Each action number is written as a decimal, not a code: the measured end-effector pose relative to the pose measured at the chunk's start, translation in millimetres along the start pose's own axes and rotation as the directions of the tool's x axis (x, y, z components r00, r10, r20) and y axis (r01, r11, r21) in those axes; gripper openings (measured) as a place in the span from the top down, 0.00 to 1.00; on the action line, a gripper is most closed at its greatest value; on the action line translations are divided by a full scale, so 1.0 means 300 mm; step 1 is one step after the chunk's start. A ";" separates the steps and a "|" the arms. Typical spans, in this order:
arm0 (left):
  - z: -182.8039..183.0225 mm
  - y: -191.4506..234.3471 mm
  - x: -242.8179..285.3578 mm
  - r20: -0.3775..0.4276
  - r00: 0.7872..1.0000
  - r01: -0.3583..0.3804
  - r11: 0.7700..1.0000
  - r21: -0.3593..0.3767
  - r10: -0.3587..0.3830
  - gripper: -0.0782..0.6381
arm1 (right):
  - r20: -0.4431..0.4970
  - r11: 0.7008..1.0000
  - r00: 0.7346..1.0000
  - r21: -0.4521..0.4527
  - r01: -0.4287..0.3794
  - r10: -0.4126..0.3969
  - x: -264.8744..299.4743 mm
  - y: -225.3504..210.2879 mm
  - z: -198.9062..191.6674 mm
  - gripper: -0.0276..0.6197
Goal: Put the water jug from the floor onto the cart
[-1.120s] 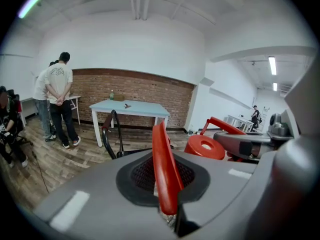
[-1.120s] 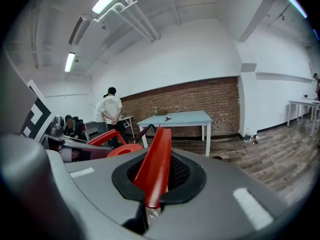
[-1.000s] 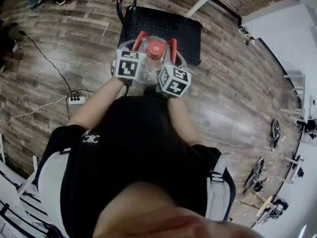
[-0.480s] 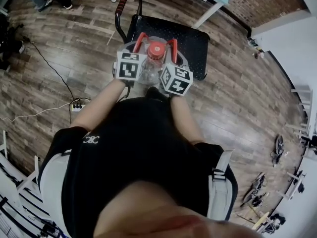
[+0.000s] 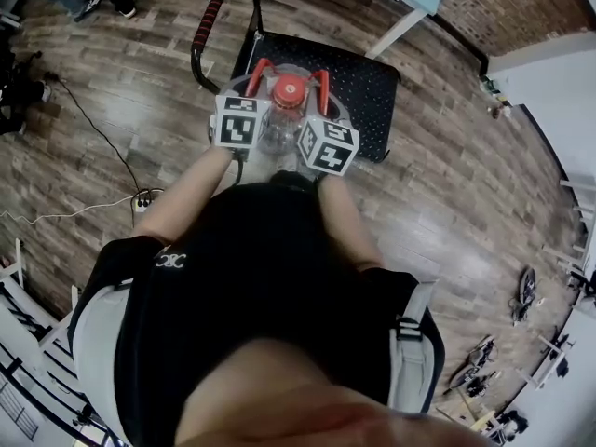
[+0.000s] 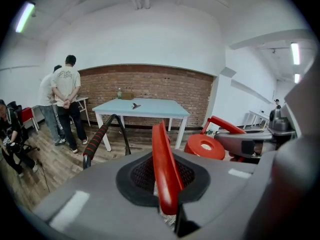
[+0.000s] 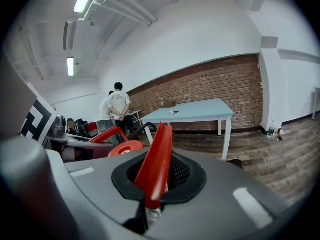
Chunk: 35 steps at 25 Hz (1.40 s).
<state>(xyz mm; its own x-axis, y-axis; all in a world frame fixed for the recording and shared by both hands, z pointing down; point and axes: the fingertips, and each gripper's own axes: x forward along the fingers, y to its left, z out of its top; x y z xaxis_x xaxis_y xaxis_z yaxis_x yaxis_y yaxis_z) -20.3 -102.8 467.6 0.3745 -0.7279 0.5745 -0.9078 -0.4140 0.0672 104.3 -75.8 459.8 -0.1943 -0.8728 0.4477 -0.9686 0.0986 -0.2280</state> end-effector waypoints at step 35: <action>0.073 0.180 0.731 -0.239 0.971 0.004 0.993 -0.115 -0.031 0.86 | -0.414 0.997 0.907 0.006 -0.079 0.074 0.726 -0.303 -0.027 0.86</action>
<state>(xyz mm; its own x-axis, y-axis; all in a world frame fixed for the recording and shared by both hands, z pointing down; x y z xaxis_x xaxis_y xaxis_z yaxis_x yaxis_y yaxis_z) 17.0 -296.8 579.3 0.3466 -0.5631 0.7502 -0.9221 -0.3513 0.1624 148.7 -271.0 585.1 -0.3122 -0.5865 0.7474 -0.9494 0.1643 -0.2676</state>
